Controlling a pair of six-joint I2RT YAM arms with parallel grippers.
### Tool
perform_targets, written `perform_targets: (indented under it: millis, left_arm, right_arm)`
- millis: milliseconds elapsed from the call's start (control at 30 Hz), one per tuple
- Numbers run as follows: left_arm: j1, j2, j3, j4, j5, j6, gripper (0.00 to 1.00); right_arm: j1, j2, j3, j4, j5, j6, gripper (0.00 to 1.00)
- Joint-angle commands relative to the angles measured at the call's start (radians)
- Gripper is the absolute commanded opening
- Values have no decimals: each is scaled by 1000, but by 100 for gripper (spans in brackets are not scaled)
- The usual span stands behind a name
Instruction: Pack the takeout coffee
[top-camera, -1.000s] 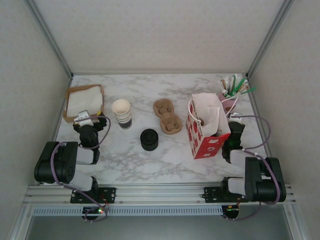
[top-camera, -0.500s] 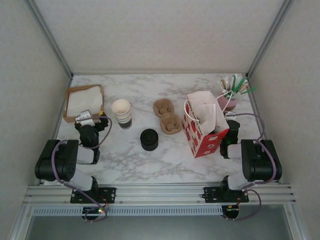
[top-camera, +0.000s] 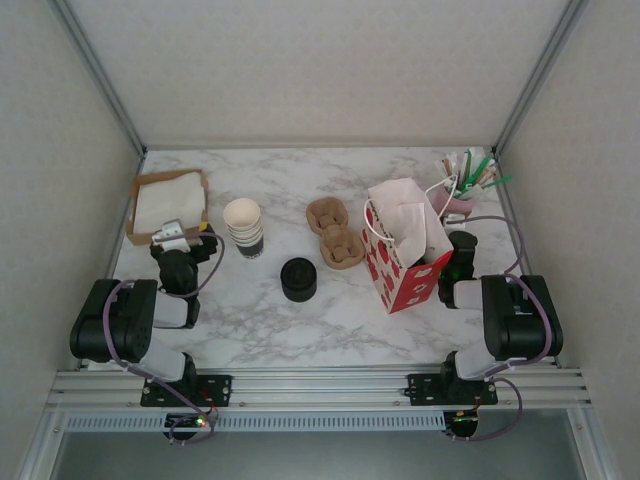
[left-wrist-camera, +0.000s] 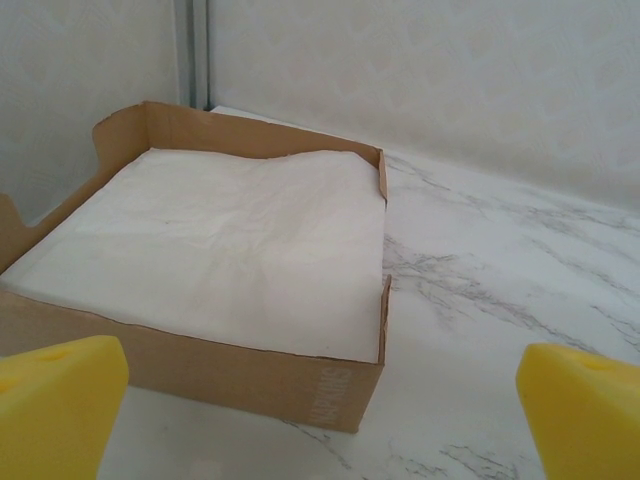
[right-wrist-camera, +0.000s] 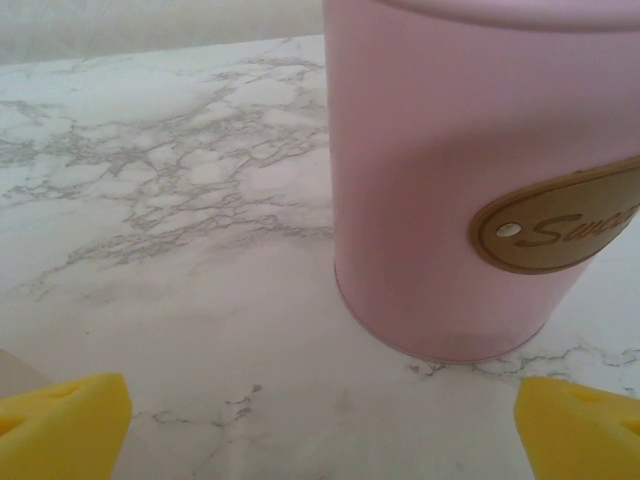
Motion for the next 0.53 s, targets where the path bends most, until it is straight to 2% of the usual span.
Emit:
perform_targets:
  millis: [0, 167, 500]
  left_arm:
    - [7, 11, 8, 44, 15, 14, 100]
    - [6, 12, 13, 31, 51, 27, 100]
    - [6, 11, 13, 32, 51, 27, 100]
  right_arm:
    - [6, 14, 19, -16, -17, -23, 99]
    - [7, 14, 19, -16, -18, -23, 99]
    - [9, 13, 19, -15, -12, -24, 99]
